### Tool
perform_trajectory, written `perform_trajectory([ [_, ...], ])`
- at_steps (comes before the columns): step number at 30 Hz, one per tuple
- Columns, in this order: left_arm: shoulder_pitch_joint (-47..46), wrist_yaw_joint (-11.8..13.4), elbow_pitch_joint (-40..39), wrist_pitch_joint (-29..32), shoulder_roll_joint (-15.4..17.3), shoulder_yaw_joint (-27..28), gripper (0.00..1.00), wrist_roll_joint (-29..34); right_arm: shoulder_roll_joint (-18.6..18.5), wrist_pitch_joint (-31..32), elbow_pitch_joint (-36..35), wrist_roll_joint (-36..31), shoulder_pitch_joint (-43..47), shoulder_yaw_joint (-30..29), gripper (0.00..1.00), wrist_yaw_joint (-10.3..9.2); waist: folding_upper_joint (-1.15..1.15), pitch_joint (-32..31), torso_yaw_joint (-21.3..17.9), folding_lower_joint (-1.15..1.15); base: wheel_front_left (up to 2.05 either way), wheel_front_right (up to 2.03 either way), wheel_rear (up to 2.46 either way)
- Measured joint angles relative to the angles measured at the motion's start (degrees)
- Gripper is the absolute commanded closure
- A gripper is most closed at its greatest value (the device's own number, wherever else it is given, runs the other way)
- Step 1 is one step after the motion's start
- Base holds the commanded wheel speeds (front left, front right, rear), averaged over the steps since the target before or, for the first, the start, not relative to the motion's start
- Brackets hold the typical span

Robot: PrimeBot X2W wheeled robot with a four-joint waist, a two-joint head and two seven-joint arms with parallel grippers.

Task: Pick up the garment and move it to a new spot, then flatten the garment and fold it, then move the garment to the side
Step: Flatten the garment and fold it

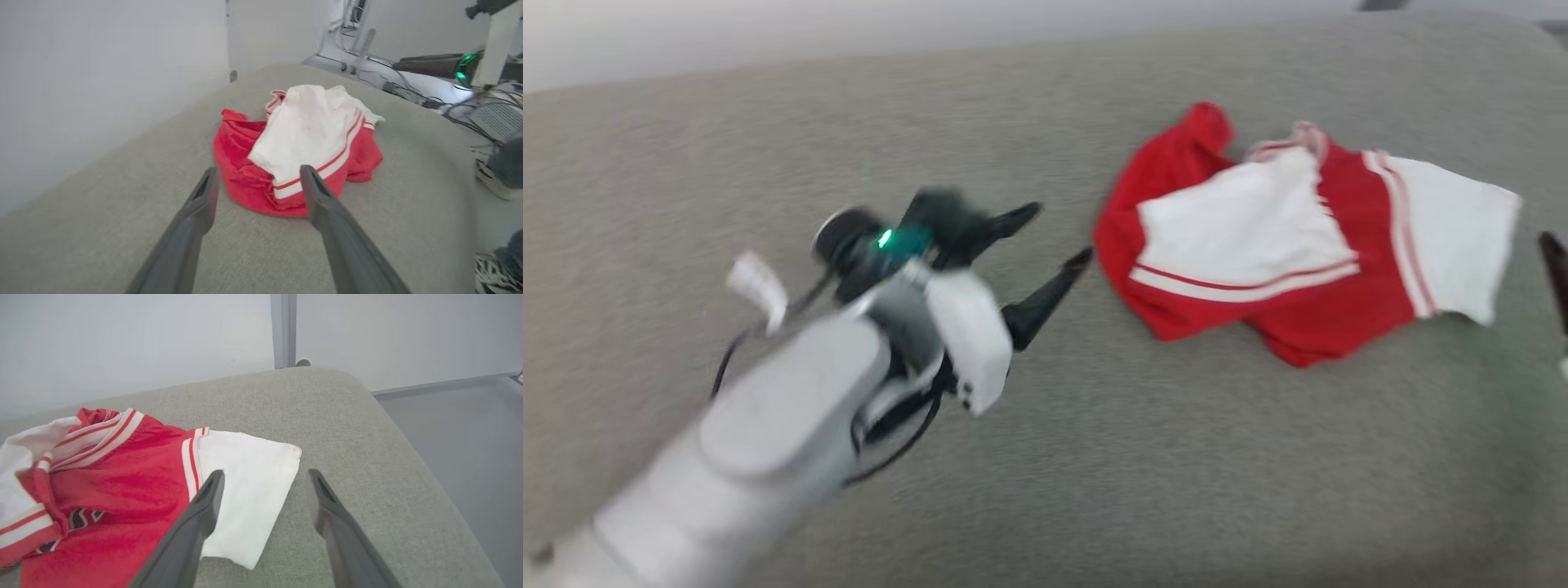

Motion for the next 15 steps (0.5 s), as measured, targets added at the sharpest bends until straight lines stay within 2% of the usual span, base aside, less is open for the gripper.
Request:
perform_trajectory([
  [5, -14.9, 0.0, 4.7, 14.0, 1.5, -11.0, 0.00, -14.6, 3.1, -0.7, -7.1, -0.5, 2.9, -0.8, 0.00, -0.01, 0.00, 1.1, -5.3, 0.00, 0.00, 0.00, 0.00],
  [7, -19.5, 0.0, 8.1, 19.8, 1.2, -12.6, 0.00, -20.9, 4.4, -0.7, -9.1, -1.0, 3.5, -1.2, 0.00, -0.01, 0.00, 1.9, -7.5, 0.00, 0.00, 0.00, 0.00],
  [9, -23.8, 0.0, 11.2, 25.8, 1.4, -15.0, 0.00, -24.0, 5.5, -0.5, -10.7, -1.7, 3.9, -1.6, 0.00, 0.00, 0.00, 3.0, -9.7, 0.00, 0.00, 0.00, 0.00],
  [15, -31.7, 0.0, 19.7, 36.9, 0.6, -18.0, 0.00, -31.3, 9.3, -0.1, -13.4, -3.6, 4.4, -1.9, 0.00, -0.01, 0.00, 6.7, -16.1, 0.00, 0.00, 0.00, 0.00],
])
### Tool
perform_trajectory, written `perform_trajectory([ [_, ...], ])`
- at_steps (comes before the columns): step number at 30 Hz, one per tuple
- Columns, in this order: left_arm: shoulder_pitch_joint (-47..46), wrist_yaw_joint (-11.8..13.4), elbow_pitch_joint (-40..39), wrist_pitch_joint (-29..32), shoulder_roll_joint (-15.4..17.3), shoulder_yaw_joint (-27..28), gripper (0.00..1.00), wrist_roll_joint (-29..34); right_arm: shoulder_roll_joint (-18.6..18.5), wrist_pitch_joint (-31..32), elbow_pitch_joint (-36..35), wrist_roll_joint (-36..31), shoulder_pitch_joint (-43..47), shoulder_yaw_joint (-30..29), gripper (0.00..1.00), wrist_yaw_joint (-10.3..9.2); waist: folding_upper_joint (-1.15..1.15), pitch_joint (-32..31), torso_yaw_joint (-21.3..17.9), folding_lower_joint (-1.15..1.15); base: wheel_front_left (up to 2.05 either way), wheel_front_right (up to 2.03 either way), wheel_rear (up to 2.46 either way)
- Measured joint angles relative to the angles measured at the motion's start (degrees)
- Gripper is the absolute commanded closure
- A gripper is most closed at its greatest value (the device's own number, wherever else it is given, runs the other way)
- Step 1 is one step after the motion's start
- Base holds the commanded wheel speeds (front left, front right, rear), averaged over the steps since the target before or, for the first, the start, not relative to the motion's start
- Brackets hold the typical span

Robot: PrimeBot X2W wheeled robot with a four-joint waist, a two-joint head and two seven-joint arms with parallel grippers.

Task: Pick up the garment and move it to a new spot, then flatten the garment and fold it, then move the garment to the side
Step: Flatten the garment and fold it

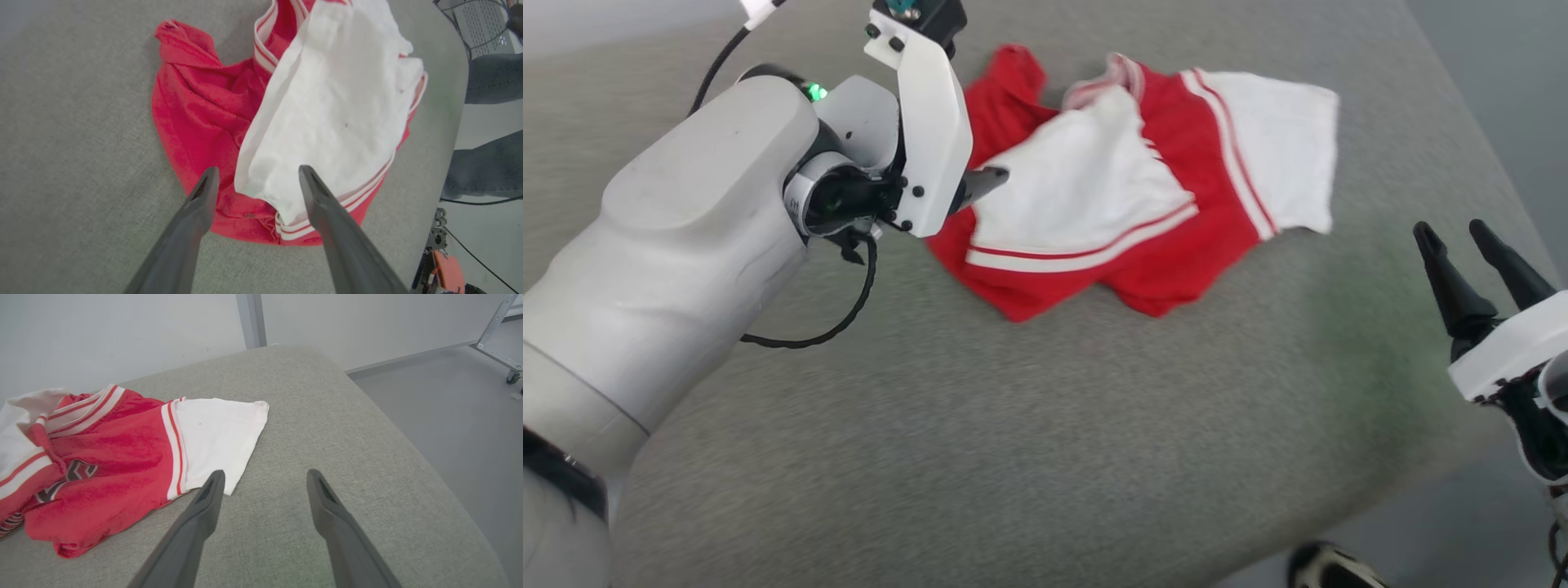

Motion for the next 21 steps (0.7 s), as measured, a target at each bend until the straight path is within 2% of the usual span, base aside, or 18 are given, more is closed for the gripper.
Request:
perform_trajectory([
  [3, -0.9, 0.0, 2.0, 4.6, -0.7, -1.1, 0.00, -2.8, 1.2, 0.3, -0.3, -0.7, 0.8, -0.5, 0.00, 0.00, 0.00, 1.5, -2.6, 0.00, 0.00, 0.00, 0.00],
  [8, -1.1, 0.0, 2.1, 6.7, -1.3, -2.0, 0.00, -6.1, 2.3, 0.5, -0.5, -1.9, 1.6, -1.5, 0.00, 0.00, 0.00, 2.8, -5.0, 0.00, 0.00, 0.00, 0.00],
  [9, -1.1, 0.0, 1.7, 6.6, -1.2, -2.1, 0.15, -6.2, 2.5, 0.7, -0.7, -2.1, 1.7, -1.5, 0.00, 0.00, 0.00, 2.8, -5.2, 0.00, 0.00, 0.00, 0.00],
  [10, -1.1, 0.0, 1.7, 6.2, -1.1, -2.1, 0.55, -6.7, 2.8, 0.9, -0.9, -2.2, 1.8, -1.5, 0.00, 0.00, 0.00, 2.6, -5.2, 0.00, 0.00, 0.00, 0.00],
  [11, -1.2, 0.0, 1.6, 6.2, -0.9, -2.2, 0.65, -6.9, 2.9, 1.1, -1.2, -2.5, 1.9, -1.5, 0.00, 0.00, 0.00, 2.5, -5.2, 0.00, 0.00, 0.00, 0.00],
  [12, -1.2, 0.0, 1.5, 6.1, -0.8, -2.3, 0.99, -6.9, 2.9, 1.4, -1.3, -3.0, 1.9, -1.7, 0.00, 0.00, 0.00, 2.4, -5.1, 0.00, 0.00, 0.00, 0.00],
  [15, -1.2, 0.0, 0.9, 5.7, -0.4, -2.9, 1.00, -6.5, 3.0, 1.9, -2.4, -3.6, 1.8, -2.1, 0.00, 0.00, 0.00, 2.2, -4.7, 0.00, 0.00, 0.00, 0.00],
  [19, -1.5, 0.0, -0.5, 0.9, -1.1, -2.9, 1.00, -7.6, 3.0, 2.8, -3.9, -4.2, 2.4, -3.4, 0.00, 0.00, 0.00, 2.0, -2.7, 0.00, 0.00, 0.00, 0.00],
  [21, -1.6, 0.0, -0.4, -1.5, -0.4, -2.3, 1.00, -8.2, 2.9, 3.0, -4.5, -4.6, 2.8, -4.1, 0.00, 0.00, 0.00, 1.7, -1.5, 0.00, 0.00, 0.00, 0.00],
])
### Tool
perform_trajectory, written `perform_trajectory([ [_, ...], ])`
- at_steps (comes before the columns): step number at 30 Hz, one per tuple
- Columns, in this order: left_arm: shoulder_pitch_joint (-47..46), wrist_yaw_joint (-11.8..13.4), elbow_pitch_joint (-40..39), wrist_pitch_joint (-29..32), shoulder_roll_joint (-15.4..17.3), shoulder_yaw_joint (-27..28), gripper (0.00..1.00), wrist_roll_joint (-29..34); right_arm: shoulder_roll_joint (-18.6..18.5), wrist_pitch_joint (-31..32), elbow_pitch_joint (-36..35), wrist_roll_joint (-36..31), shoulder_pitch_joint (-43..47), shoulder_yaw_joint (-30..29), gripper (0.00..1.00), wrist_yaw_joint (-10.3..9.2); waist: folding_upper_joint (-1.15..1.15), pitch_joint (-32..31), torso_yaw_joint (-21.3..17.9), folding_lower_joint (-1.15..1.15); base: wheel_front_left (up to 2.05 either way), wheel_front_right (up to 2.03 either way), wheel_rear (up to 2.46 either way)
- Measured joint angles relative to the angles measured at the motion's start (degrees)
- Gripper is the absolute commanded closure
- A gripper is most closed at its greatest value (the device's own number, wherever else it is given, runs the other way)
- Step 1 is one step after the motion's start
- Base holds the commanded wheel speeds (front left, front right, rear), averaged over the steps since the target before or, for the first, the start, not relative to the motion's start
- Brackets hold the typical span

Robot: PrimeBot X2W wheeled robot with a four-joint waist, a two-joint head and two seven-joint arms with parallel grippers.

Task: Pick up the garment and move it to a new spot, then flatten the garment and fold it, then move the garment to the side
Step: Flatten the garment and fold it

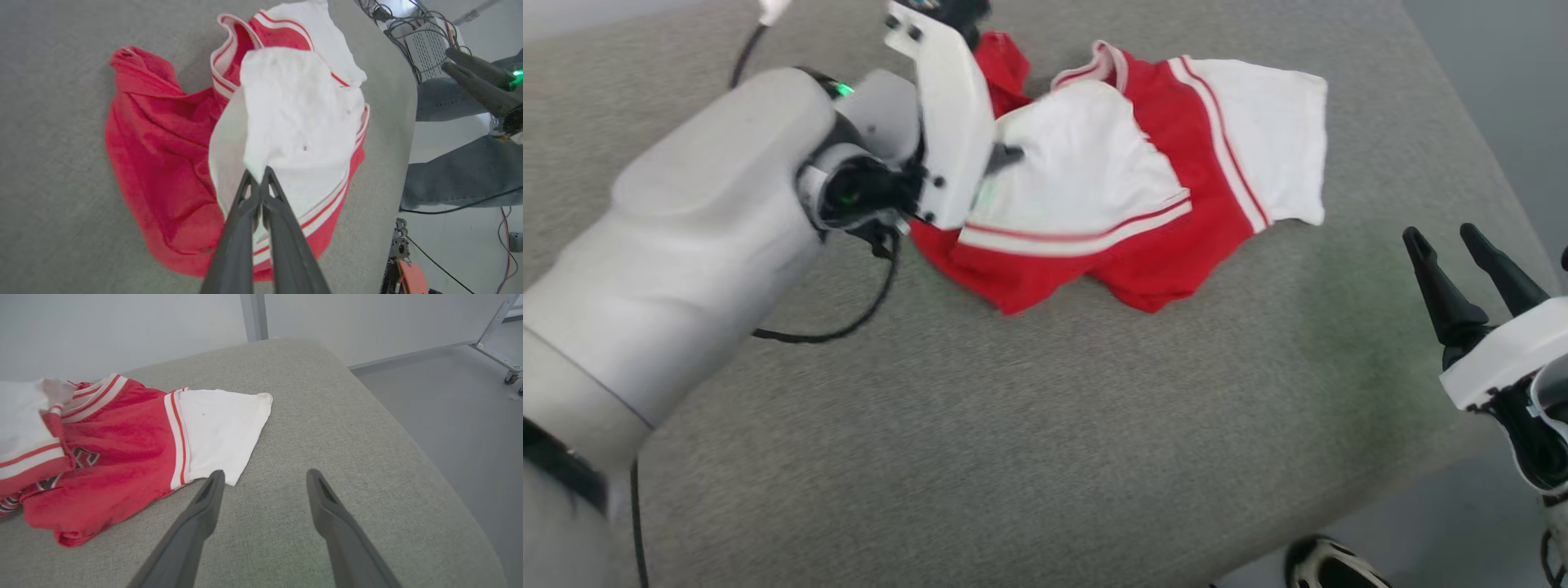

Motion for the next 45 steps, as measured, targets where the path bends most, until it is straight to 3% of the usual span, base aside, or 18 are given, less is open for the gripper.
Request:
perform_trajectory([
  [6, 2.2, 0.0, -2.5, -7.6, 7.0, 2.2, 1.00, -2.9, -0.2, 2.2, -2.7, -1.8, 2.8, -2.6, 0.00, 0.00, 0.00, -2.1, 4.3, 0.00, 0.00, 0.00, 0.00],
  [11, 7.5, 0.0, -1.3, -9.7, 14.6, 2.3, 1.00, -5.1, -0.1, 4.9, -5.6, -3.1, 5.1, -5.2, 0.00, 0.00, 0.00, -4.1, 8.2, 0.00, 0.00, 0.00, 0.00],
  [16, 13.1, 0.0, 2.8, -12.5, 18.6, 2.3, 1.00, -6.3, 0.6, 7.5, -8.3, -4.6, 6.5, -7.2, 0.00, 0.00, 0.00, -5.6, 11.4, 0.00, 0.00, 0.00, 0.00],
  [24, 17.3, 0.1, 9.4, -15.1, 18.8, 1.2, 1.00, -5.3, 1.5, 10.6, -11.8, -6.3, 8.3, -9.9, 0.00, 0.00, 0.00, -6.4, 13.6, 0.00, 0.00, 0.00, 0.00],
  [29, 18.4, 1.1, 12.7, -11.8, 16.8, 0.2, 1.00, -4.6, 1.8, 12.3, -13.7, -7.0, 9.2, -11.2, 0.00, 0.00, 0.00, -6.6, 13.8, 0.00, 0.00, 0.00, 0.00],
  [34, 18.6, 1.2, 14.6, -12.9, 14.8, 0.2, 0.98, -4.4, 2.1, 13.6, -15.0, -7.8, 9.9, -12.2, 0.00, 0.00, 0.00, -6.8, 13.9, 0.00, 0.00, 0.00, 0.00],
  [35, 18.6, 1.1, 14.9, -13.6, 14.5, 0.3, 0.92, -4.3, 2.1, 14.0, -15.2, -8.0, 10.0, -12.3, 0.00, 0.00, 0.00, -6.9, 14.0, 0.00, 0.00, 0.00, 0.00],
  [36, 18.6, 1.0, 15.1, -14.3, 14.2, 0.4, 0.76, -4.2, 2.1, 14.2, -15.4, -8.1, 10.1, -12.3, 0.00, 0.00, 0.00, -7.0, 14.1, 0.00, 0.00, 0.00, 0.00],
  [38, 19.0, 0.9, 15.4, -16.1, 13.7, 0.7, 0.56, -3.9, 2.3, 14.6, -15.7, -8.6, 10.1, -12.1, 0.00, 0.00, 0.00, -7.4, 14.2, 0.00, 0.00, 0.00, 0.00],
  [39, 19.4, 0.7, 15.5, -17.2, 13.5, 1.0, 0.24, -3.9, 2.3, 14.8, -15.8, -8.8, 10.1, -11.9, 0.00, 0.00, 0.00, -7.5, 14.4, 0.00, 0.00, 0.00, 0.00],
  [40, 19.7, 0.5, 15.4, -18.6, 13.5, 1.3, 0.01, -3.9, 2.3, 15.2, -16.0, -9.0, 10.1, -11.7, 0.00, 0.00, 0.00, -7.7, 14.5, 0.00, 0.00, 0.00, 0.00],
  [45, 21.2, 0.3, 13.2, -27.2, 13.6, 1.3, 0.00, -1.2, 1.9, 16.0, -16.3, -10.2, 10.1, -10.1, 0.00, 0.00, 0.00, -8.7, 15.8, 0.00, 0.00, 0.00, 0.00],
])
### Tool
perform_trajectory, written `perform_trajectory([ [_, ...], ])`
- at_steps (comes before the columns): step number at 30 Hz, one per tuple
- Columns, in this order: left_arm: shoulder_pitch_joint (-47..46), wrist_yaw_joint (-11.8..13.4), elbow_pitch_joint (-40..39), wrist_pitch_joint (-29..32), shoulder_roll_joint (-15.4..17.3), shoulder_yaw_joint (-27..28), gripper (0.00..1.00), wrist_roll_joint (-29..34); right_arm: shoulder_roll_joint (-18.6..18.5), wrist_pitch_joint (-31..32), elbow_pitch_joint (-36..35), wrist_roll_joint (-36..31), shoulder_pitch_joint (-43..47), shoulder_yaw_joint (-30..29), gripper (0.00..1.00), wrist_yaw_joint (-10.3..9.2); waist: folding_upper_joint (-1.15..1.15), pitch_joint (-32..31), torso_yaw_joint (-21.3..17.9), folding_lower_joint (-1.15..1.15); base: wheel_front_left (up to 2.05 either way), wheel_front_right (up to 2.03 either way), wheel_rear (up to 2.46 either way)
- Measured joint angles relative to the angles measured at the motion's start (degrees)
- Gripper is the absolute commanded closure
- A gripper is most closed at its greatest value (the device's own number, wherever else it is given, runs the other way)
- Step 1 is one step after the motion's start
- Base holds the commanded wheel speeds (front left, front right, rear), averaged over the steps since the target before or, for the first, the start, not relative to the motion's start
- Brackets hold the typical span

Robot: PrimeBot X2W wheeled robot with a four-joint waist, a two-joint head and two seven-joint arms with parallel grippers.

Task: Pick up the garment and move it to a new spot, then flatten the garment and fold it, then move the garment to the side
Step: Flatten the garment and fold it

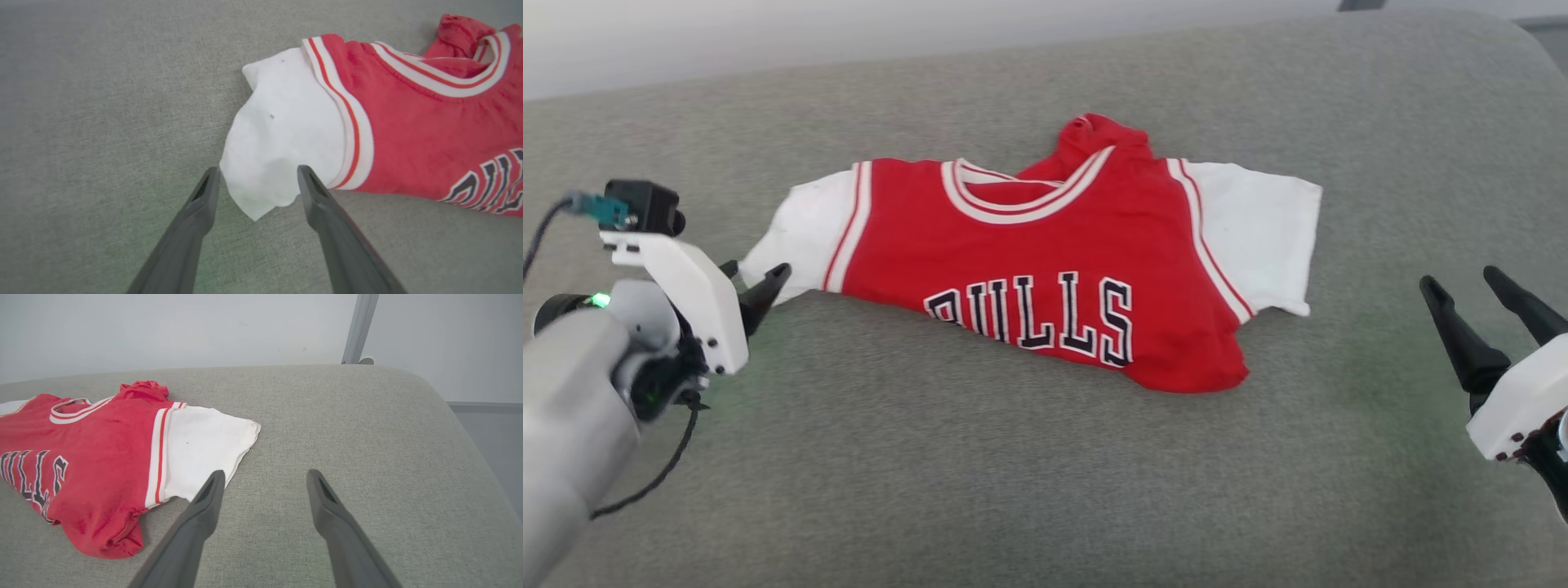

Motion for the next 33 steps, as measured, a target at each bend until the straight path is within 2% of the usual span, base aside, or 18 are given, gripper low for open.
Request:
perform_trajectory([
  [7, 7.5, 0.6, -3.3, -18.9, -1.6, 1.0, 0.00, 3.1, -1.6, 2.3, 0.9, -0.7, 0.5, 3.7, 0.00, 0.00, 0.00, -1.3, 3.8, 0.00, 0.00, 0.00, 0.00],
  [11, 13.2, 3.4, -6.5, -22.8, -3.6, 4.1, 0.00, 5.5, -3.6, 4.6, 2.3, -0.3, -0.3, 5.7, 0.00, 0.00, 0.00, -1.9, 6.5, 0.00, 0.00, 0.00, 0.00],
  [16, 22.7, 9.1, -18.8, -22.9, -6.9, 22.3, 0.00, 18.4, -8.3, 7.9, 4.5, 0.6, -2.6, 8.1, 0.00, 0.01, 0.00, -2.2, 10.9, 0.00, 0.00, 0.00, 0.00],
  [18, 29.7, 9.8, -24.5, -22.9, -9.6, 28.8, 0.00, 24.3, -10.9, 9.4, 5.5, 1.5, -4.2, 9.5, 0.00, 0.00, 0.00, -2.2, 12.8, 0.00, 0.00, 0.00, 0.00],
  [20, 35.3, 9.7, -29.6, -22.9, -12.4, 35.2, 0.00, 29.3, -13.0, 10.8, 7.3, 2.4, -6.2, 10.4, 0.00, 0.01, 0.00, -2.1, 14.7, 0.00, 0.00, 0.00, 0.00],
  [24, 42.0, 9.1, -36.1, -22.9, -17.7, 42.8, 0.00, 40.3, -17.6, 12.8, 10.9, 4.4, -10.9, 13.0, 0.00, 0.00, 0.00, -1.4, 18.3, 0.00, 0.00, 0.00, 0.00],
  [28, 45.7, 8.2, -40.7, -22.9, -22.4, 48.3, 0.00, 49.0, -20.9, 15.8, 14.4, 7.8, -16.2, 17.2, 0.00, 0.00, 0.00, 0.1, 21.3, 0.00, 0.00, 0.00, 0.00],
  [30, 46.7, 6.7, -42.1, -22.9, -24.8, 49.9, 0.00, 51.4, -23.2, 18.1, 15.7, 10.3, -17.9, 20.1, 0.00, 0.02, 0.00, 1.1, 22.6, 0.00, 0.00, 0.00, 0.00],
  [33, 47.7, 4.7, -42.9, -22.9, -27.4, 51.6, 0.00, 54.4, -27.9, 19.3, 17.3, 10.4, -21.2, 23.8, 0.00, 0.01, 0.00, 2.9, 24.3, 0.00, 0.00, 0.00, 0.00],
])
